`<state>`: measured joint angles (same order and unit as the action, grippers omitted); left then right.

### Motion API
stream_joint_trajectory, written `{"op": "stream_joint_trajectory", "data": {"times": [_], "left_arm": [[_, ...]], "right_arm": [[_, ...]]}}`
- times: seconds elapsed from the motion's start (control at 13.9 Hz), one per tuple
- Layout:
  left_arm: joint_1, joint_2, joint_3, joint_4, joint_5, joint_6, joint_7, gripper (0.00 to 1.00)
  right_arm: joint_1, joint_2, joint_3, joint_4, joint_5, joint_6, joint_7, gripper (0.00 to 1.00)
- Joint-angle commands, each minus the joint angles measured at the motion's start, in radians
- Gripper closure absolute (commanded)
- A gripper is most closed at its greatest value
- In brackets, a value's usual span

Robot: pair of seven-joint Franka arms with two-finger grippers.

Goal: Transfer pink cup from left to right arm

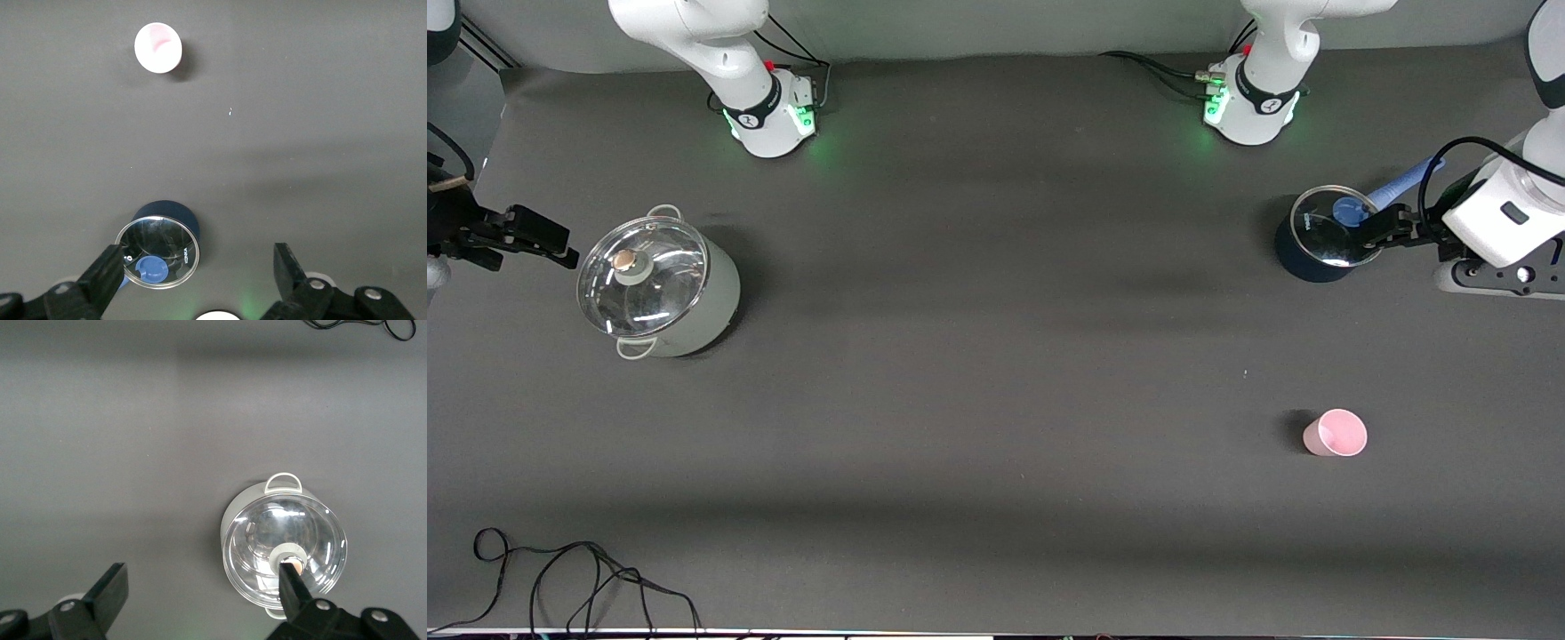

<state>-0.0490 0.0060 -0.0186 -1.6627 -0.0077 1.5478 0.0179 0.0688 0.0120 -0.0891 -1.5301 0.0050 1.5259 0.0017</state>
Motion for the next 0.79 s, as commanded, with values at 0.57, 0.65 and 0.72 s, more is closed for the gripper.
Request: {"op": "stream_joint_trajectory", "data": {"times": [0.57,0.65,0.72], "left_arm": [[-0.015,0.003,0.012,0.009,0.017,0.012,0.008,0.0],[-0.015,0.005,0.014,0.009,0.017,0.014,0.008,0.0],[-0.015,0.005,0.014,0.011,0.017,0.015,0.008,0.0]], "right_arm": [[0.003,0.013,-0.009,0.025,0.0,-0.013,-0.011,0.0],[0.003,0.013,-0.009,0.024,0.0,-0.013,-0.011,0.0],[0.003,0.013,-0.009,0.024,0.0,-0.013,-0.011,0.0]]}}
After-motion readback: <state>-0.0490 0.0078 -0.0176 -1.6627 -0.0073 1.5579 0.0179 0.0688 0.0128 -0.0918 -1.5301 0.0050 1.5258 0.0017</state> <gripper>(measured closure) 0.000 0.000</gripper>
